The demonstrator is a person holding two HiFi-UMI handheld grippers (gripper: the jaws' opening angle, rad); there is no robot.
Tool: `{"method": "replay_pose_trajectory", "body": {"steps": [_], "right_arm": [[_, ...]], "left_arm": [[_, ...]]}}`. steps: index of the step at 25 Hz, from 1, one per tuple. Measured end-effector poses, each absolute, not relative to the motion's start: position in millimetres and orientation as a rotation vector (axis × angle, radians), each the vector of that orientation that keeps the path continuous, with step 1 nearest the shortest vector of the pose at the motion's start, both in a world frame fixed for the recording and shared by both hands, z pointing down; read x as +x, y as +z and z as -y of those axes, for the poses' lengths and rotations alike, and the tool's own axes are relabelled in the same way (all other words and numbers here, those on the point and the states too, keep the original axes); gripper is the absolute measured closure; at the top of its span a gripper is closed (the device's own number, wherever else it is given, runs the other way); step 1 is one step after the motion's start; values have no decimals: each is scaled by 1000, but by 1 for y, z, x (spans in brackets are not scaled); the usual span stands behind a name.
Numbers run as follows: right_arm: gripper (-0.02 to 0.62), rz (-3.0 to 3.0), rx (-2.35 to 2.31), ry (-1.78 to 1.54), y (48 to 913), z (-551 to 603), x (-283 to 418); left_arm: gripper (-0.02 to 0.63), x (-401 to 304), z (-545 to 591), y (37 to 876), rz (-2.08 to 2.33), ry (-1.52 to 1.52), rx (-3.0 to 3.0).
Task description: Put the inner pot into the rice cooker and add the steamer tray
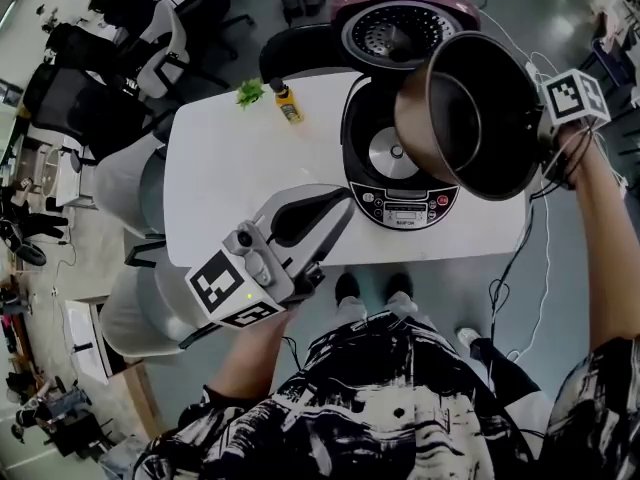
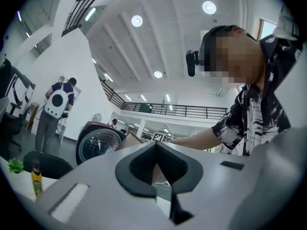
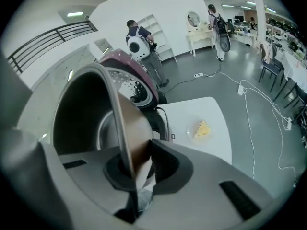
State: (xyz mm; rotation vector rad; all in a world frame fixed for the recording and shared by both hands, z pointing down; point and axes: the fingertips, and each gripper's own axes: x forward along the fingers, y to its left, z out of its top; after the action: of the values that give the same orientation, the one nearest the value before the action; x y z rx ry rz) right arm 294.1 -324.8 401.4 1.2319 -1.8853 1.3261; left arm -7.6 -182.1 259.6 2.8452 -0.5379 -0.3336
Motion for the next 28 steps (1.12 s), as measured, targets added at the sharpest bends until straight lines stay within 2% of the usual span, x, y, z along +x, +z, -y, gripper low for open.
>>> {"method": "replay_pose_trajectory", "body": {"steps": [9,28], "right_arm": [[589,1790,1180,1360,470,360,229],[589,1517,1227,1318,558,366,224]], "left_arm": [[601,-37,179,266,626,-340,2821],[601,-86,182,283,757,-339,2771]]}}
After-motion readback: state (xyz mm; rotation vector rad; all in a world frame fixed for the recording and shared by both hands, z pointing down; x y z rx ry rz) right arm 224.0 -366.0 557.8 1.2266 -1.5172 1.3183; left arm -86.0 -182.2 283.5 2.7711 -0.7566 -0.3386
